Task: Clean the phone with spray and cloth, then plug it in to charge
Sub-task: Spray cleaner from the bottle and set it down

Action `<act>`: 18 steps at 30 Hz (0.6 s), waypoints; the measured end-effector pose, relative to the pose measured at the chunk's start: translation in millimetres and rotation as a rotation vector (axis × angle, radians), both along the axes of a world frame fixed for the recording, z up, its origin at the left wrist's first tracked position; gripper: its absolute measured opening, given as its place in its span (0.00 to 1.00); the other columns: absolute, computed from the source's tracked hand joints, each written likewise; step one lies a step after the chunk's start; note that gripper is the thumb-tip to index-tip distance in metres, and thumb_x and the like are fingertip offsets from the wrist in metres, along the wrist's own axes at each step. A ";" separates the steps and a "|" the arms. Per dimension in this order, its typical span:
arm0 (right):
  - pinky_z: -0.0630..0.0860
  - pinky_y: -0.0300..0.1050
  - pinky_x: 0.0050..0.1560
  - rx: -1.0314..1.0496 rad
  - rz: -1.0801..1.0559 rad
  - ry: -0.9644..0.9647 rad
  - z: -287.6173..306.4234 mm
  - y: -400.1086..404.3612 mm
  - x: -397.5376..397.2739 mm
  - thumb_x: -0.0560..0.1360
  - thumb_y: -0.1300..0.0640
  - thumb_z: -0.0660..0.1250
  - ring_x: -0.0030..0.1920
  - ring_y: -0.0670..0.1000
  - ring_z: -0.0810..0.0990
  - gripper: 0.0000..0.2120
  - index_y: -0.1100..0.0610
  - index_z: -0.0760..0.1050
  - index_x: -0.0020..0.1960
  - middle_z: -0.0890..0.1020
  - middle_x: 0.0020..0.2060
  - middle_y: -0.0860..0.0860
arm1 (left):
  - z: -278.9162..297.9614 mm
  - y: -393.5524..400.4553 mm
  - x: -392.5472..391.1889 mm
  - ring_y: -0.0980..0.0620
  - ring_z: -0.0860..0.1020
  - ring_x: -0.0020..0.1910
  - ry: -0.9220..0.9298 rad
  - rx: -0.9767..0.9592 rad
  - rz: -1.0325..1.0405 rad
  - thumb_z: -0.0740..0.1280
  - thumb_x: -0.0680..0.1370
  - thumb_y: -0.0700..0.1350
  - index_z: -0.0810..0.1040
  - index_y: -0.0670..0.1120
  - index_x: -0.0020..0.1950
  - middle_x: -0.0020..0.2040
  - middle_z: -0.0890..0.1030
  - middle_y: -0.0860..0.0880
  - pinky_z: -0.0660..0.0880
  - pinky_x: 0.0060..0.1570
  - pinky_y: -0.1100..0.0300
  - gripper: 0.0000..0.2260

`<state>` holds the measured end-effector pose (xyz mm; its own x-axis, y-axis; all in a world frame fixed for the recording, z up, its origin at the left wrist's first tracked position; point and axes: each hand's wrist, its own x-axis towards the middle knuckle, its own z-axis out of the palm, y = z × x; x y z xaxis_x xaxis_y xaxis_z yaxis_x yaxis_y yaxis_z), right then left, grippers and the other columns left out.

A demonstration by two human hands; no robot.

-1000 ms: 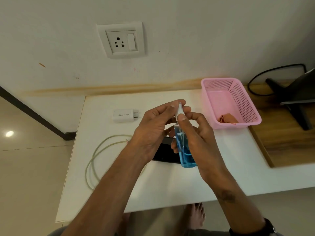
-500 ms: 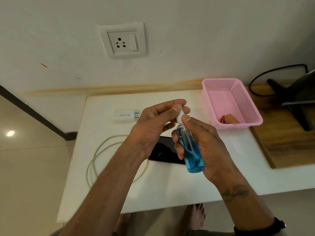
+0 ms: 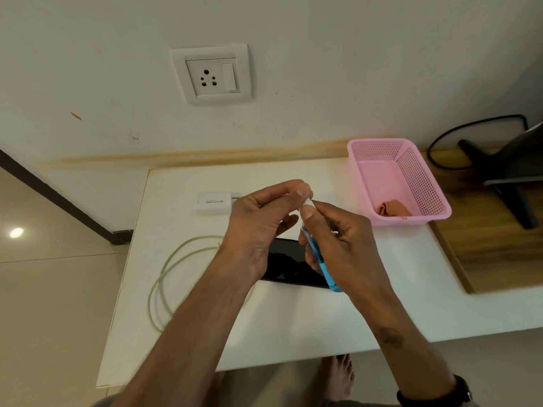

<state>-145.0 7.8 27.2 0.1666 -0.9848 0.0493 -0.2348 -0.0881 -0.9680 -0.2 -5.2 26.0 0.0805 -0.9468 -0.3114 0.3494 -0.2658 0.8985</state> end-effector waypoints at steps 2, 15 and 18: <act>0.82 0.42 0.30 0.010 0.025 0.014 0.9 -1.4 -2.0 0.82 0.44 0.64 0.28 0.52 0.81 0.11 0.41 0.79 0.42 0.81 0.34 0.50 | -1.0 -0.2 1.1 0.63 0.81 0.35 0.064 0.021 -0.008 0.77 0.75 0.44 0.90 0.46 0.50 0.51 0.89 0.47 0.82 0.50 0.62 0.06; 0.81 0.43 0.29 -0.026 0.009 0.051 -0.5 -2.1 -0.7 0.83 0.44 0.63 0.28 0.54 0.80 0.11 0.43 0.80 0.45 0.81 0.34 0.52 | 2.1 0.0 -6.4 0.51 0.88 0.49 -0.158 -0.070 0.114 0.79 0.74 0.44 0.88 0.43 0.53 0.47 0.89 0.48 0.85 0.50 0.58 0.10; 0.79 0.39 0.30 -0.015 0.049 0.075 -0.3 -4.6 -5.0 0.83 0.44 0.63 0.27 0.50 0.80 0.12 0.44 0.79 0.43 0.81 0.33 0.50 | 1.9 0.9 -3.1 0.54 0.87 0.48 -0.072 -0.017 0.059 0.77 0.76 0.44 0.88 0.43 0.54 0.50 0.89 0.48 0.82 0.47 0.64 0.09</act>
